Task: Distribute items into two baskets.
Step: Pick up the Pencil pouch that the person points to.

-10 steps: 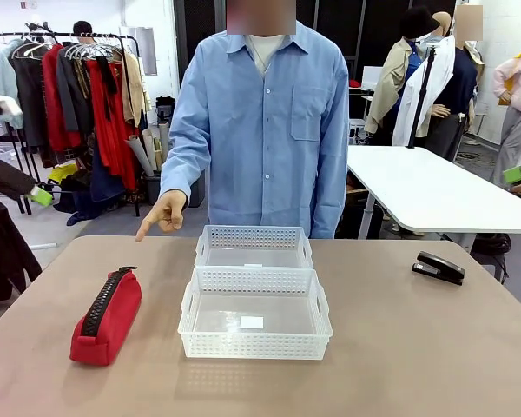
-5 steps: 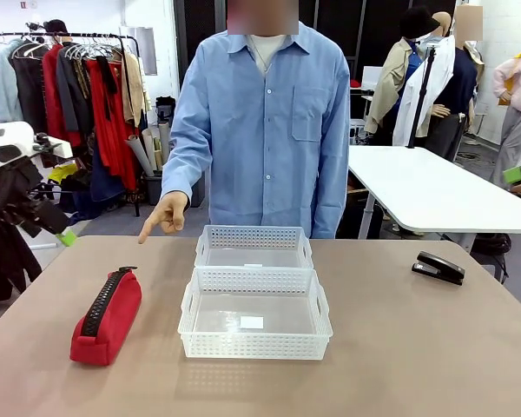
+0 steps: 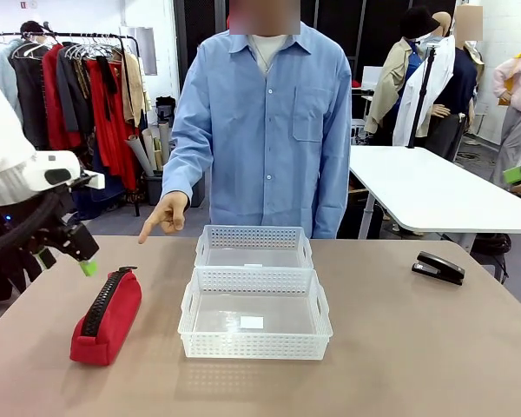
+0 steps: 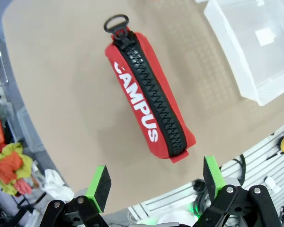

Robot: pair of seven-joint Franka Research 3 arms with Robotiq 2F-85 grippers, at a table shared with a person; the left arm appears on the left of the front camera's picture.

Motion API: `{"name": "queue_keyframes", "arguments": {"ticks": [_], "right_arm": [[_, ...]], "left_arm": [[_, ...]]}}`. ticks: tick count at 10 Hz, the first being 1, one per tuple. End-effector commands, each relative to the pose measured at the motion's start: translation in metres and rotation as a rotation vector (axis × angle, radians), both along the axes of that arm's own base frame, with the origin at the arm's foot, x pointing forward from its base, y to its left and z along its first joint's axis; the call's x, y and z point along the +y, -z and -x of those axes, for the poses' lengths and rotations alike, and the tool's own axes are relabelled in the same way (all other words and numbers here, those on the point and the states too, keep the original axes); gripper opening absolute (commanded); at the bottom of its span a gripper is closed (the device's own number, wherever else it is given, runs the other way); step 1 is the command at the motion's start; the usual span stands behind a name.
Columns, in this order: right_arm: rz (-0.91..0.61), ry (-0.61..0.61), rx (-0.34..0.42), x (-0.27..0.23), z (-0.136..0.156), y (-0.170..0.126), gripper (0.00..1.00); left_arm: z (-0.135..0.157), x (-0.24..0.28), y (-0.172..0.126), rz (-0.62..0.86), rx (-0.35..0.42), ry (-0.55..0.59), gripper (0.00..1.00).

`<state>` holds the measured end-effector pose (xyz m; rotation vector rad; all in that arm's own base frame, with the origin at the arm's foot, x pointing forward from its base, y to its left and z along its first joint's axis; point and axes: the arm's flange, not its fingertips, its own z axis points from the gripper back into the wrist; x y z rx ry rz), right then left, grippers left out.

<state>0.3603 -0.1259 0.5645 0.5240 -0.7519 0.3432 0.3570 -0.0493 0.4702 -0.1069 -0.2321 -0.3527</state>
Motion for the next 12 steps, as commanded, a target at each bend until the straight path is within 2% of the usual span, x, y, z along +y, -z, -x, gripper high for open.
{"name": "queue_keyframes", "arguments": {"ticks": [1, 9, 12], "right_arm": [[-0.012, -0.008, -0.005, 0.0, 0.0, 0.0, 1.0], [-0.012, -0.008, -0.005, 0.0, 0.0, 0.0, 1.0], [-0.012, -0.008, -0.005, 0.0, 0.0, 0.0, 1.0]], "left_arm": [[-0.007, -0.006, 0.009, -0.009, 0.048, -0.023, 1.0], [-0.039, -0.024, 0.05, 0.002, 0.129, -0.061, 1.0], [-0.048, -0.028, 0.074, 0.001, 0.114, -0.081, 1.0]]}}
